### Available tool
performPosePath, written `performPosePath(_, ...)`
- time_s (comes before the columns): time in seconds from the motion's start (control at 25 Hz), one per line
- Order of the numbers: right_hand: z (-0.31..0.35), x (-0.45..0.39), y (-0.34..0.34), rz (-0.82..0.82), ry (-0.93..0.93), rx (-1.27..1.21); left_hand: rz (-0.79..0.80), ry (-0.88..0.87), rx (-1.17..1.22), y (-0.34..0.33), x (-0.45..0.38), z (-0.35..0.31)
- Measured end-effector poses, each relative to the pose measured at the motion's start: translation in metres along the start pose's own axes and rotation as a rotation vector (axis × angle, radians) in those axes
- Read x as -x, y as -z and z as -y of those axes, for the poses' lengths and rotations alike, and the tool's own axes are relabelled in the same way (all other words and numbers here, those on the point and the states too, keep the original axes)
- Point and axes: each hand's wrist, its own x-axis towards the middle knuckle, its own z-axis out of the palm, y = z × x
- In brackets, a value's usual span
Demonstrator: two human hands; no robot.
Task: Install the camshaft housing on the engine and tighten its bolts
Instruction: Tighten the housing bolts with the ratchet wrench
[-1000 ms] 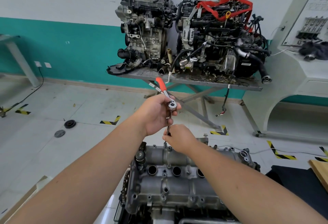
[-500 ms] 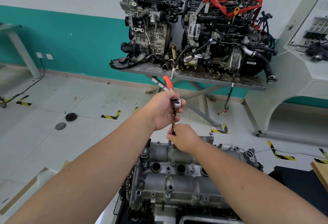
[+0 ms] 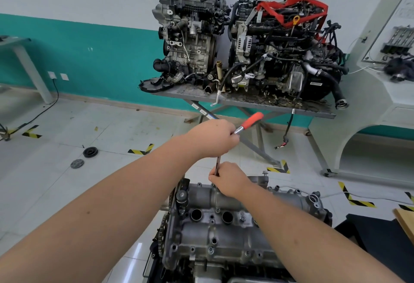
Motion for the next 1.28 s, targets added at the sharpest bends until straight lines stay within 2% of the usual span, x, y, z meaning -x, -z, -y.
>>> performPosePath(0.12, 0.004, 0.002, 0.000, -0.022, -0.014, 0.020, -0.082, -0.170, -0.453, 0.000, 0.000, 0.000)
performPosePath(0.2, 0.005, 0.003, 0.000, -0.036, -0.034, 0.028, -0.181, -0.323, -0.596, -0.007, 0.004, 0.006)
performPosePath(0.32, 0.007, 0.006, -0.001, -0.071, -0.058, 0.050, -0.556, -0.591, -0.541, -0.022, 0.012, 0.024)
performPosePath(0.4, 0.005, 0.005, -0.006, -0.119, -0.052, 0.112, -0.753, -0.585, -0.373, -0.035, 0.013, 0.031)
performPosePath(0.44, 0.007, 0.006, -0.008, -0.124, -0.043, 0.138, -0.778, -0.524, -0.268, -0.042, 0.012, 0.033)
performPosePath(0.56, 0.008, 0.011, -0.007, -0.077, 0.054, 0.002, -0.726, -0.350, 0.144, -0.064, 0.013, 0.029)
performPosePath(0.68, 0.000, 0.012, 0.011, -0.026, 0.030, 0.099, -0.599, -0.188, 0.747, -0.073, 0.012, 0.019)
performPosePath(0.76, 0.002, 0.015, 0.036, -0.201, -0.013, -0.086, -0.536, -0.033, 1.112, -0.073, 0.008, 0.016)
performPosePath(0.84, 0.016, 0.018, 0.065, -0.501, -0.022, -0.425, -0.418, 0.048, 1.336, -0.071, 0.005, 0.021)
performPosePath(0.88, 0.028, 0.018, 0.078, -0.579, 0.006, -0.588, -0.333, 0.058, 1.400, -0.070, 0.004, 0.025)
performPosePath(0.92, 0.042, 0.020, 0.087, -0.568, 0.049, -0.697, -0.240, 0.054, 1.443, -0.067, 0.004, 0.028)
performPosePath(0.96, 0.055, 0.020, 0.094, -0.485, 0.091, -0.687, -0.166, 0.040, 1.453, -0.064, 0.004, 0.030)
performPosePath(1.08, 0.082, 0.018, 0.097, -0.141, 0.066, -0.368, -0.072, 0.001, 1.354, -0.062, 0.000, 0.032)
performPosePath(1.2, 0.085, 0.017, 0.097, 0.006, -0.124, -0.586, -0.108, 0.067, 1.219, -0.067, 0.003, 0.037)
performPosePath(1.28, 0.088, 0.022, 0.092, 0.067, -0.148, -0.829, -0.120, 0.040, 1.034, -0.073, 0.014, 0.053)
